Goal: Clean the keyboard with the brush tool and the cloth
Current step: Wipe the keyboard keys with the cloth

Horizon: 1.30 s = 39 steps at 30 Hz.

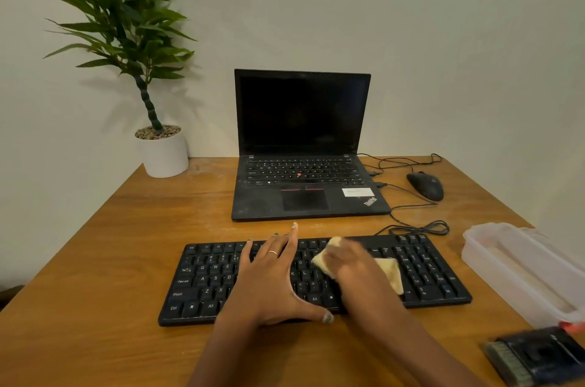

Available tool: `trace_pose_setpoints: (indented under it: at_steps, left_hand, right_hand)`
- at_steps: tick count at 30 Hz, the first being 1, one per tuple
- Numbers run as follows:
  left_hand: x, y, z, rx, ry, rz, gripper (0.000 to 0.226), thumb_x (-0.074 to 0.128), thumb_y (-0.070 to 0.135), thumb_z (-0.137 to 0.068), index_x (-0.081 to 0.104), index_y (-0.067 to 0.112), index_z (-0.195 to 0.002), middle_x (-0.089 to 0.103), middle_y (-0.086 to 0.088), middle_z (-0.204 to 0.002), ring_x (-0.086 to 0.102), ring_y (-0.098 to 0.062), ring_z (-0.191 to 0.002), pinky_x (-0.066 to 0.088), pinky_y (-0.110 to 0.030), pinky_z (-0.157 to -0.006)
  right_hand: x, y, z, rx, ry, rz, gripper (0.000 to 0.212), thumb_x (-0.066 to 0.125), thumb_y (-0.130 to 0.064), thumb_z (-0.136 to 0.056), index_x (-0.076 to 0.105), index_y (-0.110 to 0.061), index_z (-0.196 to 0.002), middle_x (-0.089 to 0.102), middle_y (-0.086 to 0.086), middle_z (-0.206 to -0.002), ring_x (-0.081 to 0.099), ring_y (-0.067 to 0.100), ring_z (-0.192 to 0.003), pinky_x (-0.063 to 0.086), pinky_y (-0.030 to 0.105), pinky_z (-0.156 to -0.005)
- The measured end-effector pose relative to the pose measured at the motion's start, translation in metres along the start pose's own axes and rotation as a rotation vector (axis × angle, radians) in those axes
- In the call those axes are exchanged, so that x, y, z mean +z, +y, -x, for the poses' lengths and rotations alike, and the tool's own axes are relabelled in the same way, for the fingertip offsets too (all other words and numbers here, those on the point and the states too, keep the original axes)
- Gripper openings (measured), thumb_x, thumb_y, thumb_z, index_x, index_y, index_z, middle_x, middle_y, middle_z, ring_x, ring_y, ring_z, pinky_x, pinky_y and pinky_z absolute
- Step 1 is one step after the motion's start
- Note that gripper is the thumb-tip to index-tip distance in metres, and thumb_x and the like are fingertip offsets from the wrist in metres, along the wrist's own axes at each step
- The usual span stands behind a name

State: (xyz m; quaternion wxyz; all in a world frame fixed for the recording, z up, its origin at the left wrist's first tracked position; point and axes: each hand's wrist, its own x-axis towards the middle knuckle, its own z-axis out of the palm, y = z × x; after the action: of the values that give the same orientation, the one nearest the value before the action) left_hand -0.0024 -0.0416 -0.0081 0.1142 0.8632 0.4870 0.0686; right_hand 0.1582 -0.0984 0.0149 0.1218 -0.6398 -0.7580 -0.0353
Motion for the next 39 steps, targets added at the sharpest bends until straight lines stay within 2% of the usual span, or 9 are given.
trace_pose_setpoints:
  at_steps: [3,9,14,19,24,28,30,33,39]
  left_hand:
    - [0.000,-0.002,-0.001,-0.002,-0.010,0.001,0.138,0.051,0.093,-0.052,-0.028,0.031,-0.147,-0.002,0.008,-0.163,-0.007,-0.010,-0.148,-0.014,-0.048,-0.116]
    - [0.001,-0.001,-0.001,-0.002,-0.020,-0.023,0.139,0.048,0.096,-0.051,-0.026,0.029,-0.148,-0.004,0.007,-0.163,-0.009,-0.013,-0.149,-0.013,-0.050,-0.117]
    - [0.001,-0.001,-0.001,-0.011,-0.027,-0.031,0.136,0.050,0.093,-0.054,-0.026,0.030,-0.148,-0.005,0.008,-0.163,-0.010,-0.011,-0.148,-0.012,-0.049,-0.118]
    - [0.000,0.000,0.013,-0.065,-0.024,-0.086,0.133,0.041,0.098,-0.054,-0.026,0.031,-0.148,-0.012,0.009,-0.162,-0.014,-0.012,-0.148,-0.019,-0.050,-0.115]
    - [-0.002,-0.012,0.032,-0.170,-0.062,-0.133,0.131,0.027,0.101,-0.047,-0.018,0.035,-0.151,-0.021,0.011,-0.159,-0.020,-0.011,-0.146,-0.020,-0.051,-0.115]
    - [-0.001,-0.010,0.038,-0.182,-0.046,-0.139,0.123,0.029,0.099,-0.057,-0.020,0.035,-0.150,-0.023,0.012,-0.158,-0.022,-0.011,-0.145,-0.017,-0.049,-0.117]
    - [0.001,-0.011,0.038,-0.187,-0.035,-0.147,0.123,0.023,0.099,-0.055,-0.020,0.034,-0.150,-0.022,0.011,-0.159,-0.022,-0.011,-0.146,-0.014,-0.049,-0.118]
    - [0.002,-0.010,0.039,-0.185,-0.016,-0.149,0.127,0.010,0.100,-0.046,-0.019,0.034,-0.151,-0.019,0.011,-0.160,-0.020,-0.011,-0.146,-0.015,-0.048,-0.118]
    - [-0.007,-0.044,0.067,-0.347,0.162,-0.067,0.135,-0.007,0.104,-0.037,-0.006,0.035,-0.154,-0.006,0.011,-0.162,-0.007,-0.011,-0.149,-0.016,-0.048,-0.116]
  right_hand:
    - [0.001,-0.016,0.013,-0.213,-0.054,-0.039,0.045,0.081,-0.025,-0.055,0.071,-0.018,-0.098,0.067,-0.005,-0.108,0.062,0.019,-0.105,0.051,0.025,-0.084]
    - [-0.017,0.002,0.012,-0.036,0.090,0.042,0.047,0.045,-0.005,-0.090,0.042,-0.015,-0.136,0.036,0.001,-0.146,0.026,0.021,-0.135,0.023,0.028,-0.109]
    - [-0.012,-0.017,0.029,-0.219,0.047,-0.006,0.032,0.057,-0.013,-0.068,0.074,-0.026,-0.091,0.069,-0.010,-0.101,0.065,0.014,-0.097,0.049,0.019,-0.083]
    - [-0.012,0.006,0.024,0.070,0.108,0.001,0.042,0.055,-0.007,-0.086,0.052,-0.017,-0.127,0.043,0.001,-0.140,0.033,0.021,-0.132,0.031,0.032,-0.106]
    - [-0.006,-0.005,0.041,-0.040,-0.029,0.005,0.068,0.087,-0.007,-0.034,0.072,-0.028,-0.097,0.067,-0.012,-0.108,0.063,0.015,-0.105,0.051,0.026,-0.084]
    - [-0.018,-0.001,0.039,0.197,0.052,-0.049,0.047,0.050,-0.010,-0.090,0.043,-0.025,-0.134,0.031,-0.005,-0.147,0.021,0.017,-0.139,0.017,0.026,-0.112]
    - [-0.007,-0.018,0.040,0.091,0.010,-0.034,0.039,0.042,-0.011,-0.087,0.056,-0.021,-0.123,0.047,-0.004,-0.136,0.037,0.021,-0.133,0.030,0.029,-0.108]
    - [-0.002,-0.033,0.049,0.008,-0.050,-0.095,0.037,0.074,-0.023,-0.063,0.071,-0.026,-0.100,0.067,-0.012,-0.107,0.063,0.015,-0.106,0.048,0.026,-0.087]
    - [-0.008,-0.012,0.049,0.199,0.105,-0.078,0.050,0.049,-0.014,-0.092,0.034,-0.023,-0.139,0.025,-0.006,-0.149,0.007,0.008,-0.141,0.001,0.027,-0.115]
